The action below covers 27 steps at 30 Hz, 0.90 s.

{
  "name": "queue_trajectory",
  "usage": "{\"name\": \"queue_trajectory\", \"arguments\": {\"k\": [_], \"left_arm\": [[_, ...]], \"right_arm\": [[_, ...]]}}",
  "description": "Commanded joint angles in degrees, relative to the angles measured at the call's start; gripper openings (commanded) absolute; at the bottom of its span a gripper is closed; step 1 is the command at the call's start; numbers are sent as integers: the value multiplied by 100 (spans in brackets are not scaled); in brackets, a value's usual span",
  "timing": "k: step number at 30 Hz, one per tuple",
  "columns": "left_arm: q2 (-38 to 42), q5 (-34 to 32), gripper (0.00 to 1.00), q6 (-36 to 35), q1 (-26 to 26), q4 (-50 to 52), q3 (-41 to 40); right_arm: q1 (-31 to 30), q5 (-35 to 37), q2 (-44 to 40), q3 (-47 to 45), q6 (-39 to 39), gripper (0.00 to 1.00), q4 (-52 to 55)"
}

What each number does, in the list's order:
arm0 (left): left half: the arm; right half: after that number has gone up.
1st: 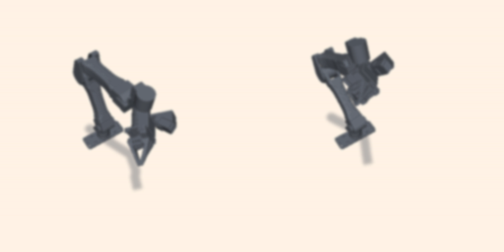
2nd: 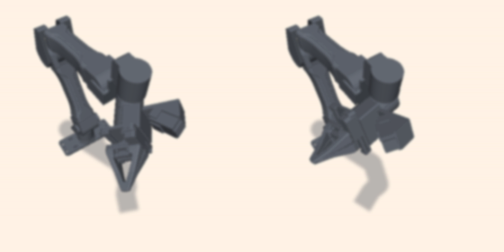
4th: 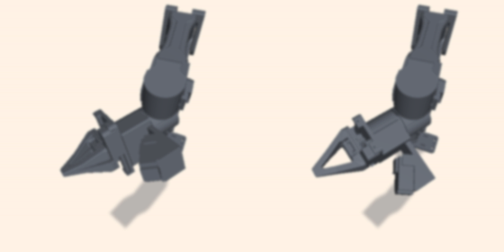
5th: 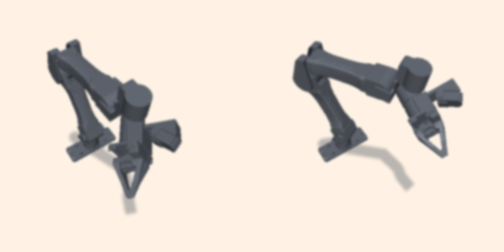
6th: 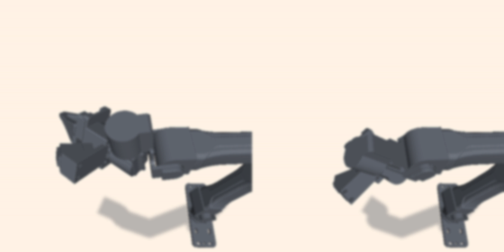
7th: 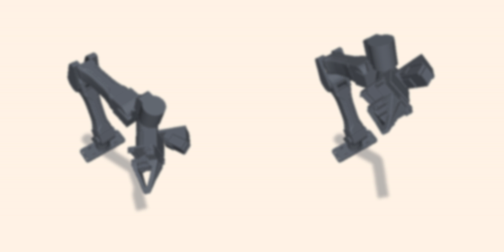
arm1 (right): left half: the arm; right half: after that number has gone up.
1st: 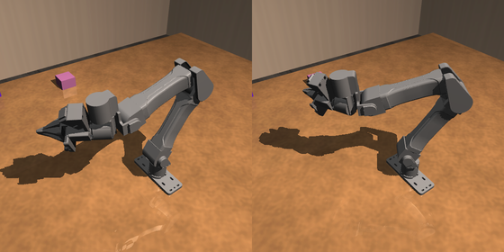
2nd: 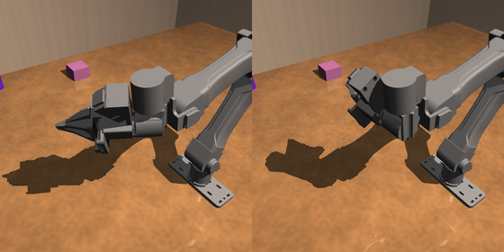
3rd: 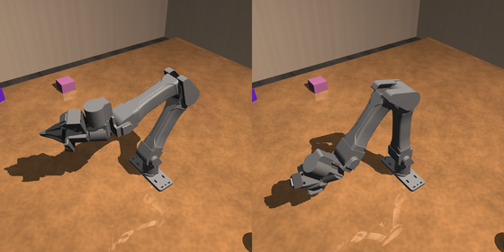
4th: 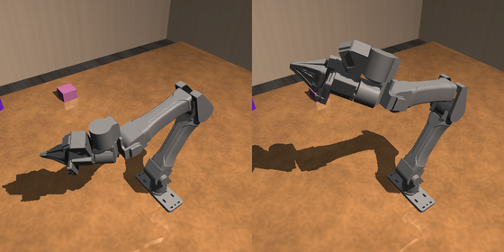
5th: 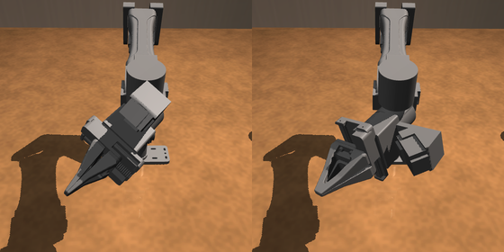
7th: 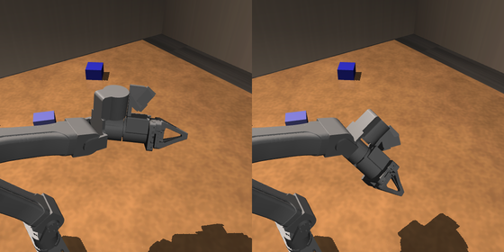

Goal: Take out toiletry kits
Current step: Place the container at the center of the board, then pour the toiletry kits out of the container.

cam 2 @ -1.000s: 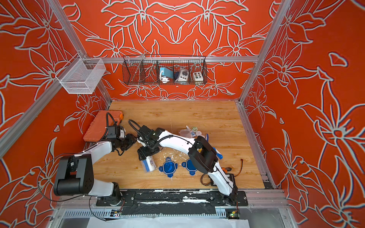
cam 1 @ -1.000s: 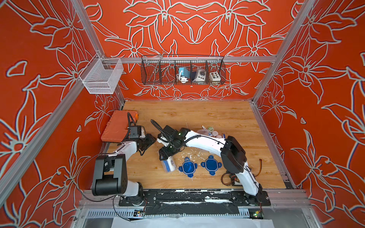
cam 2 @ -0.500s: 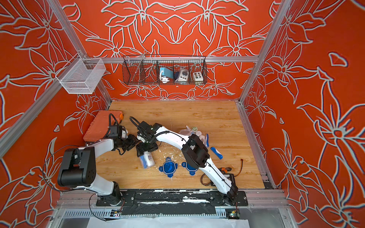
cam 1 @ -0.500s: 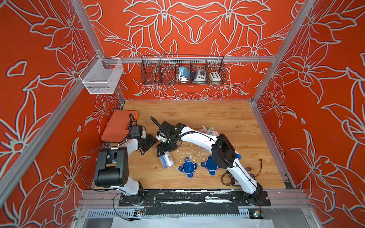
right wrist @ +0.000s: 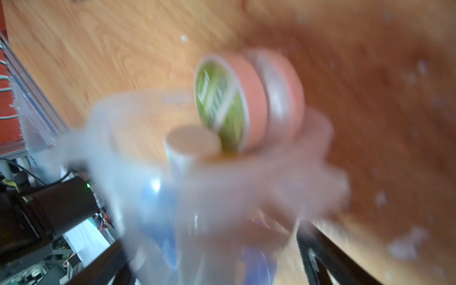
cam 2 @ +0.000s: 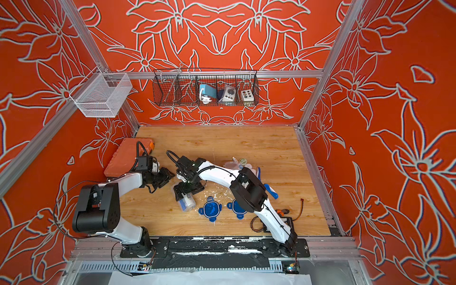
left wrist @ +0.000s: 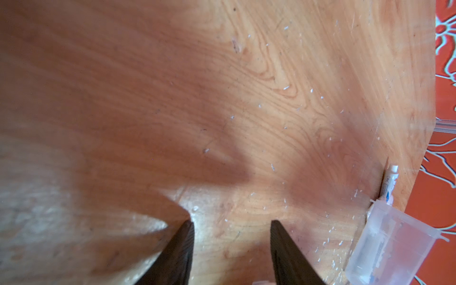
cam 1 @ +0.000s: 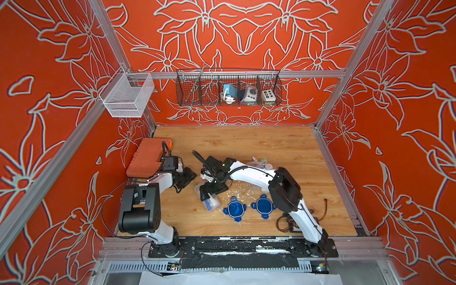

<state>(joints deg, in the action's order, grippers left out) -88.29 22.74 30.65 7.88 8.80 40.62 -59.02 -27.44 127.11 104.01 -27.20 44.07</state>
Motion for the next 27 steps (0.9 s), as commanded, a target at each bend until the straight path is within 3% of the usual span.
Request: {"name": "queue_trajectory", "arguments": {"k": [1, 5, 12, 27], "left_arm": [[-42, -225, 52, -81, 12, 318, -59], [-82, -161, 53, -68, 12, 289, -29], [-31, -58, 53, -84, 14, 247, -65], [-57, 20, 53, -70, 14, 210, -63]], "right_arm": [[-250, 594, -979, -822, 68, 97, -619], [-465, 1250, -1389, -1731, 21, 97, -1005], [-950, 2267, -1383, -1864, 414, 97, -1038], [-1188, 2649, -890, -1714, 592, 90, -1253]]}}
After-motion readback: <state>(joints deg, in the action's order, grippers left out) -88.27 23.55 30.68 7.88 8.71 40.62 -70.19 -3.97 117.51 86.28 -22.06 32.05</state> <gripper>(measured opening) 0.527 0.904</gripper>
